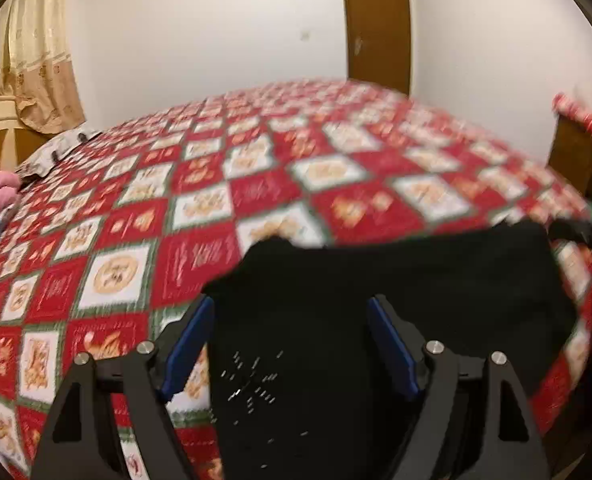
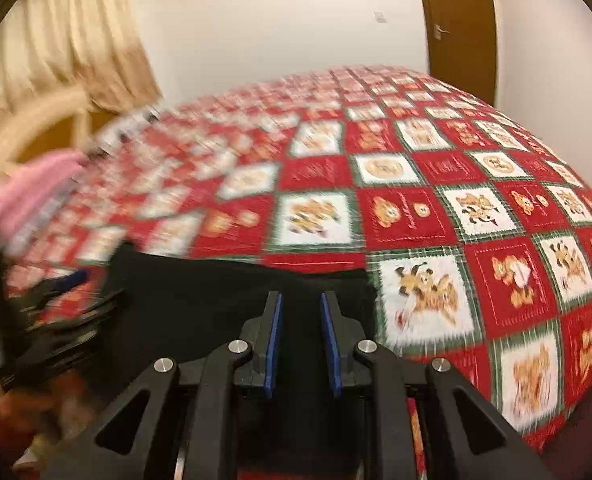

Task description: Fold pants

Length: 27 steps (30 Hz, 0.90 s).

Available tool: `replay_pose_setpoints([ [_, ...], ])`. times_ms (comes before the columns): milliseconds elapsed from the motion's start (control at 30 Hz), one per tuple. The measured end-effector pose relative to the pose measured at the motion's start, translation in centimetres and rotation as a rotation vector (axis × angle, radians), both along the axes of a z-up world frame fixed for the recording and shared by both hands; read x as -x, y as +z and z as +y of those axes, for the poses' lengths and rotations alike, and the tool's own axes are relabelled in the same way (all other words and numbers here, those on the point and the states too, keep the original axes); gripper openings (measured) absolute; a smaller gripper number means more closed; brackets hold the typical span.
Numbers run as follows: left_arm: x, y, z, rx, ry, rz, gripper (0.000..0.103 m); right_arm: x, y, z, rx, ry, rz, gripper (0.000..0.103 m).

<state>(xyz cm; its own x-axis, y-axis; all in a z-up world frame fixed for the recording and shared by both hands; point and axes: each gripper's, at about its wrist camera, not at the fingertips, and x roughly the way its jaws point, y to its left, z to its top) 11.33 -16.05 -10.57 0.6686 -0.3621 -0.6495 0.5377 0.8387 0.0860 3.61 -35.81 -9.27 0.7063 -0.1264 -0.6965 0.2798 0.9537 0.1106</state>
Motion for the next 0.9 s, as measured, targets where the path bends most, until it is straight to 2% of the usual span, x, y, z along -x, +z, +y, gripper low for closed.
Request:
replay_pose_setpoints([
  [33,-0.4,-0.7,0.4,0.001,0.019,0.031,0.082,-1.3,-1.7,-0.4,-0.022,-0.009,0.046,0.021],
  [100,-1.1,-1.8,2.2,0.08,0.052,0.098,0.088,-1.4,-2.1,-1.2,-0.041,-0.016,-0.038,0.022],
  [167,-1.8,-2.4,3.9,0.126,0.085,0.145,0.099,-1.5,-2.1,-1.4,-0.058,-0.017,-0.036,0.022],
  [267,-2.2,-2.2,5.9,0.176,0.09,0.185,0.101,-0.6,-1.4,-1.9,-0.108,-0.008,-0.052,0.022],
  [333,-2.0,-1.4,7.3,0.2,0.111,0.184,0.1,1.8,-0.7,-2.6,-0.224,-0.021,-0.141,0.023],
  [400,-1.6,-0.4,9.0,0.239,0.12,0.165,0.1,4.4,-0.3,-2.7,-0.274,-0.047,-0.214,0.039],
  [433,-1.5,0.0,9.7,0.258,0.127,0.152,0.1,5.5,-0.3,-2.7,-0.275,-0.07,-0.233,0.06],
  [467,-1.6,0.3,10.3,0.274,0.135,0.142,0.1,6.3,-0.4,-2.5,-0.275,-0.091,-0.249,0.073],
  [600,-3.0,0.4,10.6,0.304,0.141,0.181,0.1,9.2,-1.3,-2.9,-0.347,-0.156,-0.29,0.073],
  [733,-3.3,-0.2,8.6,0.357,0.064,0.251,0.1,9.9,-2.7,-4.0,-0.43,-0.223,-0.272,0.073],
  [800,-3.3,-0.9,7.1,0.318,0.048,0.266,0.1,9.8,-3.4,-4.0,-0.463,-0.227,-0.257,0.073],
  [867,-3.6,-2.5,5.4,0.258,0.046,0.315,0.101,9.6,-4.3,-3.5,-0.481,-0.229,-0.238,0.073],
  [900,-3.3,-2.6,5.1,0.234,0.051,0.282,0.103,9.4,-4.8,-3.2,-0.482,-0.226,-0.224,0.074],
])
